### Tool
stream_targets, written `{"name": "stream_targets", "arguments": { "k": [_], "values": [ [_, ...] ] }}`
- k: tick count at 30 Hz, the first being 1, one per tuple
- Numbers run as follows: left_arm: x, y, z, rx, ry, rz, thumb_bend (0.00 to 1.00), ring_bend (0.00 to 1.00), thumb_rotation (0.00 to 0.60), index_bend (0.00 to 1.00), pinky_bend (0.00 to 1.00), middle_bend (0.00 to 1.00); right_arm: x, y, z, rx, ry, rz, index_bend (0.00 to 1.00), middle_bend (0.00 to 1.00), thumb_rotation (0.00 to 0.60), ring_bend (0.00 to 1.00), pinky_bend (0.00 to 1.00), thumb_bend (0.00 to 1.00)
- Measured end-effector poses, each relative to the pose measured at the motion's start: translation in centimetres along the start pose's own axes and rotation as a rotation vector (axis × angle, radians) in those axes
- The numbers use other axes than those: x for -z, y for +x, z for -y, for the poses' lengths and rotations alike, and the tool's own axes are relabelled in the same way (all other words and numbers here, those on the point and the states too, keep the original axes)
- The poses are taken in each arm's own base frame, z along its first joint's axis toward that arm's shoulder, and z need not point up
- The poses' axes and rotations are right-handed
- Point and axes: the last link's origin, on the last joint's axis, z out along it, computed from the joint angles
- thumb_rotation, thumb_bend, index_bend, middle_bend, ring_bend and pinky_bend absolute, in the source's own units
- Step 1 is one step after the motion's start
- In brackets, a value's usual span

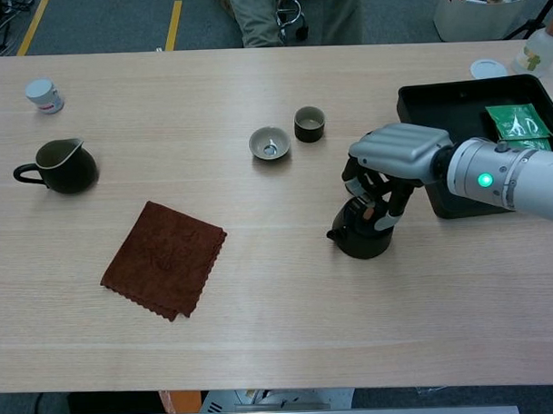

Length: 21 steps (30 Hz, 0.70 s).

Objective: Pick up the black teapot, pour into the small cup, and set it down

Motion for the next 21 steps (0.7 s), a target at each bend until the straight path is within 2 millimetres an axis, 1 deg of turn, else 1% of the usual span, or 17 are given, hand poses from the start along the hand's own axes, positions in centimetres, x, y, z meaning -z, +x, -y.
{"name": "stream_targets", "arguments": {
  "k": [4, 15, 19, 21],
  "values": [
    [-0.02, -0.05, -0.05, -0.002, -0.001, 0.003, 0.39, 0.18, 0.600, 0.15, 0.19, 0.20, -0.09, 0.00, -0.05, -0.002, 0.001, 0.003, 0.67, 0.70, 0.600, 0.57, 0.17, 0.09],
    [0.01, -0.05, -0.04, -0.005, 0.003, 0.008, 0.39, 0.18, 0.600, 0.15, 0.19, 0.20, -0.54, 0.08, -0.27, -0.031, -0.013, 0.015, 0.67, 0.70, 0.599, 0.57, 0.17, 0.13],
    [-0.01, 0.05, -0.03, -0.006, 0.004, 0.006, 0.39, 0.18, 0.600, 0.15, 0.19, 0.20, -0.69, 0.31, -0.07, -0.041, -0.007, 0.012, 0.67, 0.70, 0.579, 0.57, 0.17, 0.14],
    [-0.01, 0.10, -0.02, -0.007, 0.004, 0.005, 0.39, 0.18, 0.600, 0.15, 0.19, 0.20, -0.74, 0.36, 0.07, -0.045, -0.002, 0.013, 0.67, 0.70, 0.562, 0.57, 0.17, 0.13]
  ]
}}
